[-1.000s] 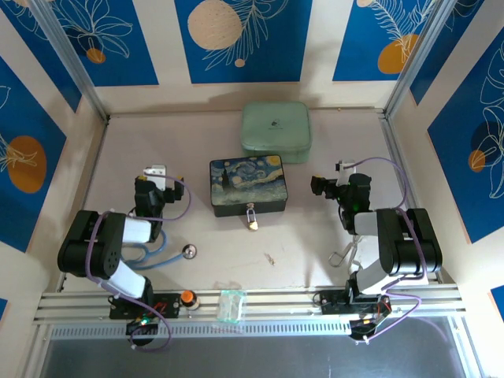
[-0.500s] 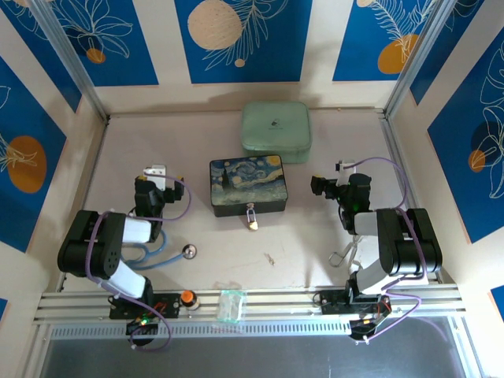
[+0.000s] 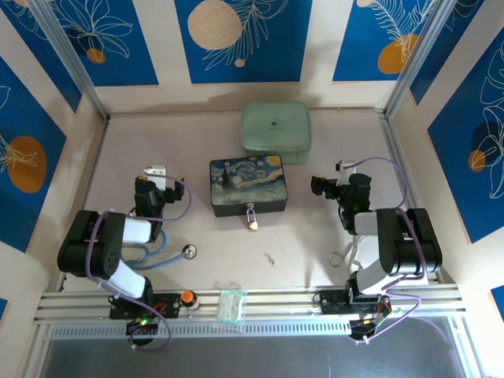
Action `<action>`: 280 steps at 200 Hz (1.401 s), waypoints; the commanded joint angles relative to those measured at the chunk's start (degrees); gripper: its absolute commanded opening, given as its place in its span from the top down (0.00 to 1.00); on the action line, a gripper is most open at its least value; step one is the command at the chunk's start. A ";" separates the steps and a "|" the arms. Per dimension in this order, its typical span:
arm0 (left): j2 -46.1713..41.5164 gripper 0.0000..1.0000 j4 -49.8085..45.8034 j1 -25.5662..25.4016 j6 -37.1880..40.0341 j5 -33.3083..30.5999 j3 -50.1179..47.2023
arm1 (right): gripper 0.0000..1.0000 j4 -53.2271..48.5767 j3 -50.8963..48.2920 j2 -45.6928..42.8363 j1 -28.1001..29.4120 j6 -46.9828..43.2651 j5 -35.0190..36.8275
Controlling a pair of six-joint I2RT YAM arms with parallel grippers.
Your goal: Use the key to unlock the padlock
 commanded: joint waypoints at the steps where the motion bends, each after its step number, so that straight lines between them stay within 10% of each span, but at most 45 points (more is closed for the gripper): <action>1: 0.51 0.01 0.10 0.77 0.56 1.31 -0.10 | 0.01 0.17 1.20 -0.22 -0.26 -0.92 -0.96; 77: -16.49 0.01 -15.35 0.71 -2.17 -4.17 1.11 | 0.01 -16.60 5.49 -11.29 0.23 1.31 2.46; 123: -30.31 0.01 -35.91 0.75 -26.77 -2.88 6.79 | 0.01 -34.02 8.49 -26.18 -0.28 14.43 1.74; 180: -37.29 0.01 -50.66 -0.45 -44.98 19.25 9.24 | 0.01 -54.85 12.36 -36.10 -1.98 22.50 -17.15; 280: -37.23 0.01 -64.48 -33.04 -52.19 8.28 11.31 | 0.04 -73.60 13.72 -33.21 28.26 24.19 -7.47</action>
